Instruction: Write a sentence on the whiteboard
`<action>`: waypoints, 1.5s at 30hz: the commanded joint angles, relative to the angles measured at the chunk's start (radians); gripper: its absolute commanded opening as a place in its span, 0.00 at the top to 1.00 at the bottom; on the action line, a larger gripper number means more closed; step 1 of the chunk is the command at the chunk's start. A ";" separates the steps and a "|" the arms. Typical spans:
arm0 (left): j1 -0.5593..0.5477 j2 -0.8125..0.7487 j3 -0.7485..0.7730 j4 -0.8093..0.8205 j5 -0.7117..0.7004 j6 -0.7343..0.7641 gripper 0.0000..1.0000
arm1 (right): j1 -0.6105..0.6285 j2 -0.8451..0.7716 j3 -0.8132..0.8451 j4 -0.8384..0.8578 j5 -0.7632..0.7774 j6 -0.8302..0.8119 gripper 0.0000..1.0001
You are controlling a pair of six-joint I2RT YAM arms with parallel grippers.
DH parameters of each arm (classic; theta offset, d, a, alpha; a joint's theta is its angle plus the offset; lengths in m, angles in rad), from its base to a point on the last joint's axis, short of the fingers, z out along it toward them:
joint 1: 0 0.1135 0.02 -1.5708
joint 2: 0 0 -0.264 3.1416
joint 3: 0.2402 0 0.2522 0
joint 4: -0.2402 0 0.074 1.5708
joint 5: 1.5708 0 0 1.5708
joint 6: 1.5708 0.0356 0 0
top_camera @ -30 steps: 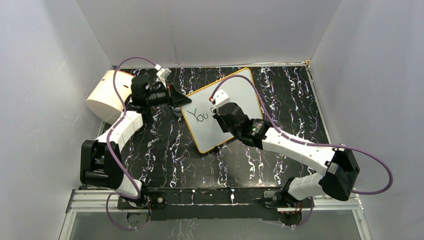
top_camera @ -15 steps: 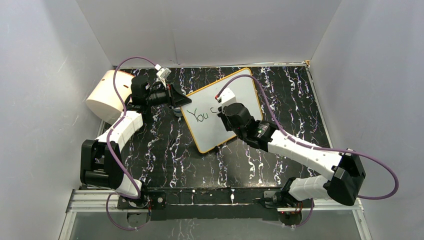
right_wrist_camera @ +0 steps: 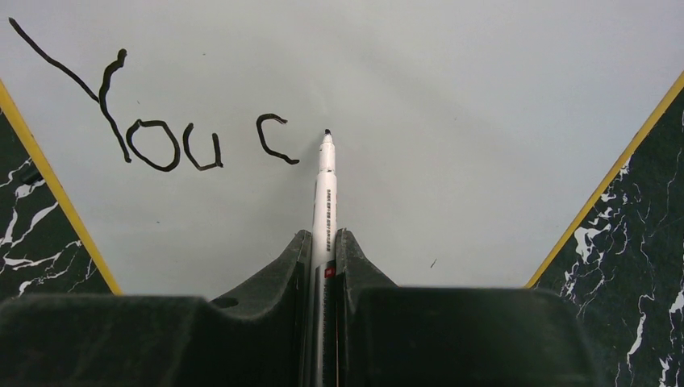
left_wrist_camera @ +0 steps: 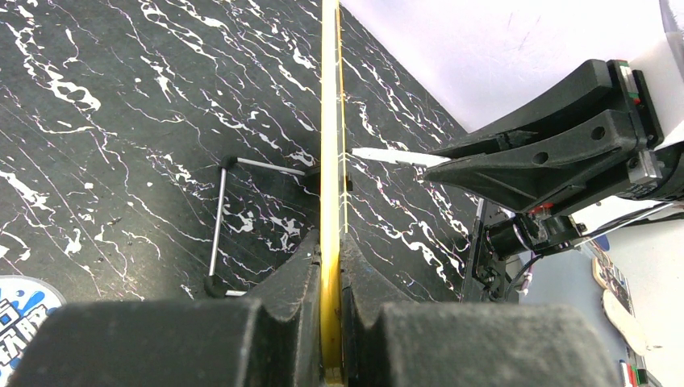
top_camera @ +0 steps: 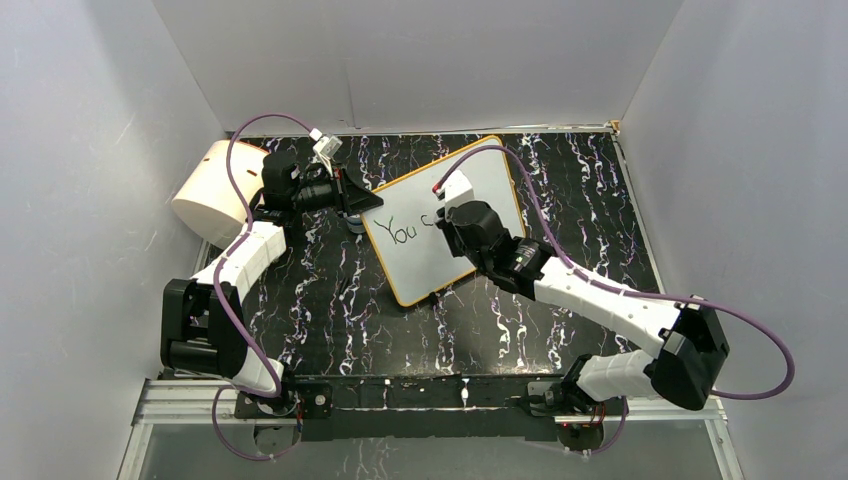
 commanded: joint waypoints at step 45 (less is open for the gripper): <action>-0.036 0.048 -0.016 -0.097 0.039 0.054 1.00 | -0.019 0.012 0.026 -0.010 -0.107 -0.023 1.00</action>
